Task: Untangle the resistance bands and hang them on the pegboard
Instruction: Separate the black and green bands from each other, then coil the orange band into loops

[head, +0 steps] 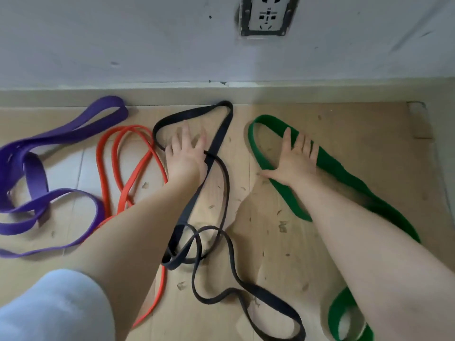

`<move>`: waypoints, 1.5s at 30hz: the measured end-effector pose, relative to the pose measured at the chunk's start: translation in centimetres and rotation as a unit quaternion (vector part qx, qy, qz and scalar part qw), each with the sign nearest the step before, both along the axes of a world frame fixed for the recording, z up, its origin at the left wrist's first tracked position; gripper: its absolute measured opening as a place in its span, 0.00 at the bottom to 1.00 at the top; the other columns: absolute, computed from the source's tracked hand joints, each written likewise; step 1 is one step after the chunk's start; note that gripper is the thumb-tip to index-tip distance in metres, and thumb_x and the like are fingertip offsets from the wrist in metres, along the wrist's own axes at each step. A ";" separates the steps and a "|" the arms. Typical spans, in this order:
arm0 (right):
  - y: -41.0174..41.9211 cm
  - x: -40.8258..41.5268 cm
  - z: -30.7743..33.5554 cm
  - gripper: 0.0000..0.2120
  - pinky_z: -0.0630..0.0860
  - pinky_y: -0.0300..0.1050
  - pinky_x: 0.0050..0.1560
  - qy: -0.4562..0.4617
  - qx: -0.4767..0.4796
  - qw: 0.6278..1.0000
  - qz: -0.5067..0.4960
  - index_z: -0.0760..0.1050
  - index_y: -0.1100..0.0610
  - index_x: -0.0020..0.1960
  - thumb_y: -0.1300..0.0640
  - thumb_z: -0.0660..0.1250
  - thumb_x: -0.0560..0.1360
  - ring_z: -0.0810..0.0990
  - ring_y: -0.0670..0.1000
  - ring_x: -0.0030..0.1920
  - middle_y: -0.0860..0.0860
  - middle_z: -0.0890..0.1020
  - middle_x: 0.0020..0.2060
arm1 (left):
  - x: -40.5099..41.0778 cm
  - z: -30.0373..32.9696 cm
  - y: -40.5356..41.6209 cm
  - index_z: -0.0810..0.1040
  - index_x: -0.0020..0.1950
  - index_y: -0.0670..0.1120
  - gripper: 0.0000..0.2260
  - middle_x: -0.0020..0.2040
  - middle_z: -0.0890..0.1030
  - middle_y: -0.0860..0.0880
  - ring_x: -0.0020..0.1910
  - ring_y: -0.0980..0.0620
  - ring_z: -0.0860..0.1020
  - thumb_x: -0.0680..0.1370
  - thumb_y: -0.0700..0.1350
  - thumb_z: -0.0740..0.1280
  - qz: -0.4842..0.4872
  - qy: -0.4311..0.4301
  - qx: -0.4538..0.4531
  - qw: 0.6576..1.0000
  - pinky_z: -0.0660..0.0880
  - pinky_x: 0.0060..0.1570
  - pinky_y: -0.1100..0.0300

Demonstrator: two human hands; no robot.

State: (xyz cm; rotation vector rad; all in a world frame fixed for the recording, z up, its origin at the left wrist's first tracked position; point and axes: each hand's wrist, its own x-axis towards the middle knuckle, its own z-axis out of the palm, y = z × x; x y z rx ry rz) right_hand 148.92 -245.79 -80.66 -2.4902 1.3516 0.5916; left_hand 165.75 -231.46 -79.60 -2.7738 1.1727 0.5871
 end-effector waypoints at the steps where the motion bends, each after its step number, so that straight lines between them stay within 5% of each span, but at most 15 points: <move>1: -0.4 0.0 -0.2 0.60 0.42 0.59 0.74 -0.009 -0.006 1.000 -0.004 0.35 0.58 0.76 0.30 0.68 0.64 0.47 0.62 0.75 0.64 0.46 0.75 | 0.5 -0.4 -0.2 0.57 0.74 0.47 0.25 0.75 0.54 0.40 0.72 0.37 0.54 0.78 0.41 0.61 -0.003 0.015 0.038 0.999 0.59 0.68 0.44; 4: -1.4 -0.3 -0.4 0.53 0.58 0.57 0.69 -0.061 -0.013 0.997 -0.032 0.47 0.60 0.75 0.34 0.70 0.65 0.60 0.62 0.70 0.63 0.60 0.71 | 0.6 -1.7 -0.3 0.69 0.64 0.40 0.14 0.63 0.70 0.39 0.62 0.39 0.68 0.79 0.40 0.61 -0.021 0.032 0.079 0.996 0.72 0.55 0.46; 6: -1.6 -0.6 -0.3 0.37 0.73 0.52 0.54 -0.115 0.002 0.992 -0.054 0.60 0.60 0.69 0.42 0.70 0.70 0.72 0.58 0.59 0.60 0.71 0.63 | -0.1 -2.0 0.0 0.72 0.60 0.40 0.11 0.57 0.75 0.40 0.57 0.40 0.73 0.80 0.43 0.59 -0.004 0.042 -0.005 0.999 0.75 0.50 0.48; 10: 0.5 -0.7 -0.3 0.18 0.70 0.46 0.33 -0.110 -0.047 0.992 0.037 0.67 0.59 0.60 0.47 0.62 0.77 0.74 0.52 0.43 0.56 0.76 0.53 | -2.0 0.2 -2.6 0.75 0.50 0.47 0.05 0.41 0.78 0.51 0.40 0.54 0.77 0.79 0.47 0.63 0.159 0.220 -0.249 0.930 0.73 0.36 0.62; 14: 1.8 -1.4 -0.3 0.13 0.65 0.42 0.28 -0.080 -0.045 0.993 0.070 0.67 0.58 0.60 0.53 0.61 0.78 0.74 0.52 0.40 0.55 0.77 0.51 | -3.5 1.9 -5.7 0.76 0.52 0.46 0.04 0.42 0.78 0.51 0.42 0.52 0.79 0.77 0.43 0.66 0.181 0.300 -0.303 0.886 0.79 0.41 0.59; 18: -0.9 -1.8 1.0 0.07 0.69 0.46 0.33 -0.138 -0.136 0.974 -0.119 0.68 0.59 0.57 0.61 0.56 0.80 0.74 0.53 0.39 0.57 0.78 0.48 | -2.8 2.1 -7.0 0.76 0.53 0.45 0.05 0.46 0.78 0.50 0.48 0.49 0.80 0.78 0.41 0.64 0.317 0.340 -0.401 0.790 0.79 0.46 0.59; 20: -1.9 -1.9 1.6 0.16 0.73 0.52 0.47 -0.120 -0.126 0.965 -0.198 0.63 0.60 0.66 0.57 0.58 0.80 0.75 0.58 0.52 0.61 0.74 0.59 | -2.3 2.0 -6.9 0.73 0.61 0.45 0.12 0.54 0.78 0.50 0.57 0.49 0.77 0.79 0.39 0.61 0.279 0.334 -0.388 0.812 0.74 0.56 0.62; 23: -0.1 -1.2 2.5 0.40 0.55 0.55 0.72 -0.110 -0.103 0.972 -0.179 0.43 0.62 0.76 0.48 0.64 0.77 0.56 0.61 0.73 0.61 0.53 0.75 | -1.7 1.2 -4.9 0.57 0.76 0.48 0.25 0.74 0.63 0.49 0.72 0.51 0.63 0.80 0.37 0.57 0.112 0.299 -0.261 0.911 0.55 0.70 0.62; 27: 8.4 -1.0 2.3 0.29 0.66 0.48 0.67 -0.213 0.037 0.975 -0.045 0.56 0.56 0.75 0.47 0.59 0.78 0.64 0.57 0.71 0.57 0.61 0.73 | -1.9 0.3 1.0 0.54 0.76 0.43 0.26 0.76 0.56 0.43 0.75 0.45 0.55 0.80 0.39 0.58 0.119 0.215 -0.204 0.948 0.54 0.72 0.54; 30: 14.9 -2.4 1.7 0.36 0.67 0.51 0.66 -0.148 0.189 0.971 -0.007 0.50 0.53 0.77 0.37 0.57 0.76 0.63 0.55 0.71 0.53 0.59 0.74 | -4.0 0.3 6.5 0.51 0.76 0.41 0.29 0.76 0.53 0.40 0.74 0.41 0.55 0.79 0.45 0.61 0.149 0.154 -0.158 0.964 0.55 0.71 0.50; 35: 20.0 -2.9 0.6 0.56 0.61 0.51 0.68 -0.052 0.090 0.994 0.043 0.44 0.57 0.76 0.27 0.63 0.63 0.60 0.55 0.71 0.52 0.57 0.74 | -7.3 0.3 11.3 0.58 0.73 0.40 0.27 0.69 0.64 0.38 0.67 0.38 0.64 0.78 0.51 0.61 0.178 0.114 -0.058 0.976 0.61 0.66 0.47; 38: 21.4 -2.1 0.5 0.49 0.74 0.49 0.52 -0.012 0.033 0.998 0.057 0.61 0.64 0.71 0.36 0.72 0.62 0.75 0.56 0.58 0.58 0.72 0.63 | -6.8 0.1 11.1 0.68 0.64 0.39 0.22 0.61 0.71 0.39 0.60 0.39 0.71 0.79 0.55 0.58 0.158 0.126 -0.021 0.979 0.69 0.61 0.47; 40: 21.8 -1.5 0.9 0.25 0.76 0.46 0.36 -0.017 -0.014 0.995 0.098 0.74 0.65 0.57 0.55 0.75 0.64 0.81 0.57 0.44 0.59 0.79 0.47 | -6.4 0.1 10.3 0.69 0.63 0.39 0.24 0.58 0.73 0.40 0.55 0.40 0.74 0.79 0.58 0.58 0.184 0.172 -0.012 0.968 0.74 0.55 0.47; 42: 21.0 -1.3 1.5 0.12 0.76 0.49 0.39 -0.040 0.005 0.996 0.084 0.72 0.64 0.56 0.65 0.63 0.73 0.80 0.60 0.47 0.59 0.78 0.49 | -6.3 0.2 9.7 0.70 0.59 0.40 0.26 0.49 0.77 0.43 0.47 0.43 0.78 0.77 0.62 0.58 0.240 0.239 -0.004 0.941 0.77 0.47 0.51; 45: 18.4 -1.9 3.0 0.09 0.76 0.48 0.45 -0.096 0.026 0.993 -0.067 0.72 0.61 0.57 0.61 0.59 0.78 0.79 0.58 0.48 0.58 0.79 0.50 | -7.2 0.5 8.9 0.74 0.56 0.41 0.23 0.45 0.78 0.44 0.45 0.45 0.78 0.79 0.60 0.56 0.265 0.362 -0.049 0.892 0.74 0.46 0.54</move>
